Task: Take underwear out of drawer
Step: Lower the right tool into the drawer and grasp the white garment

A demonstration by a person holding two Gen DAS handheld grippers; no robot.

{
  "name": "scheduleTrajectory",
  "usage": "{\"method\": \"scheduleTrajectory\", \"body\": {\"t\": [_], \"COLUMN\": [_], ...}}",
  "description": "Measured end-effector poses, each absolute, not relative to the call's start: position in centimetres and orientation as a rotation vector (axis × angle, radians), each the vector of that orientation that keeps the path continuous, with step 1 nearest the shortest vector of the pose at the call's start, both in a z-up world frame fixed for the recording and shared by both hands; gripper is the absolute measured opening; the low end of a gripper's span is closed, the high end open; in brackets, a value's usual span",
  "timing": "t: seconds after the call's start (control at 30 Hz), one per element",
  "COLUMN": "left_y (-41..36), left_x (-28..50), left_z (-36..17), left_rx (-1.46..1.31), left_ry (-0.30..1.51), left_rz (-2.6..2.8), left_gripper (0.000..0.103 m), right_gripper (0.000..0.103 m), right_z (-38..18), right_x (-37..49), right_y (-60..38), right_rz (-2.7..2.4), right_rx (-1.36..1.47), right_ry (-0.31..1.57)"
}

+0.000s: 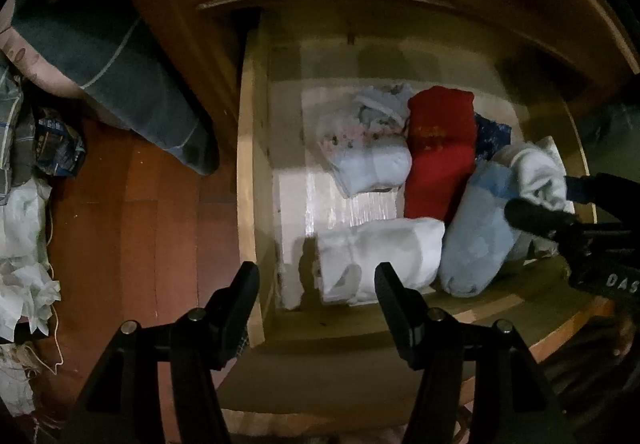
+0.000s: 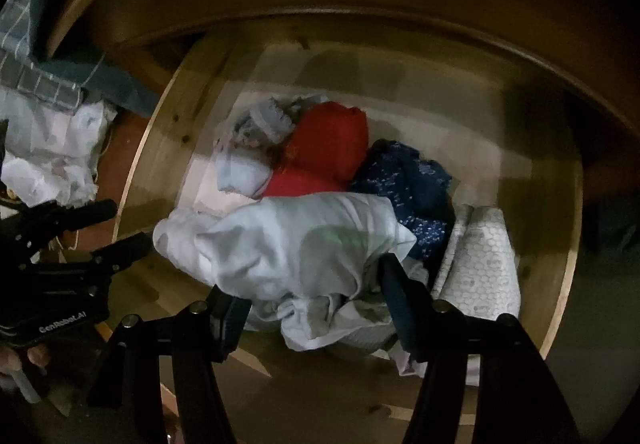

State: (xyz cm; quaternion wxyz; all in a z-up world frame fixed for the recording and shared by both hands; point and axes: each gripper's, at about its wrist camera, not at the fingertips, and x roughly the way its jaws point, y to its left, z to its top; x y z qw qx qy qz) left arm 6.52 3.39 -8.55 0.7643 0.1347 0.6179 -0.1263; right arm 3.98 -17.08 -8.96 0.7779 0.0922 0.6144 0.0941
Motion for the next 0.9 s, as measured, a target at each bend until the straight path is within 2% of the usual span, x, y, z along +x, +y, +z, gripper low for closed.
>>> {"method": "scheduleTrajectory", "body": {"t": [0.1,0.53,0.73,0.9], "left_y": [3.3,3.7,3.8,3.4], "left_x": [6.5,6.6,6.8,6.6], "left_z": [-8.8,-8.6,-8.6,-8.9], "left_rx": [0.306,0.288,0.273,0.305], "left_ry": [1.347,1.342,1.345,1.351], "left_rz": [-0.261,-0.246,-0.251,-0.264], "left_gripper": [0.062,0.062,0.062,0.062], "right_gripper": [0.065,0.066,0.069,0.072], "right_z": [-9.8,-9.6,-10.6,-11.3], "right_x": [4.2,3.6,4.0,5.3], "right_y": [-16.8,-20.1,-20.1,-18.2], "right_rz": [0.226,0.221,0.179,0.171], "right_rx": [0.181,0.383,0.327,0.171], "right_ry": [1.365,1.357,1.387,1.399]}}
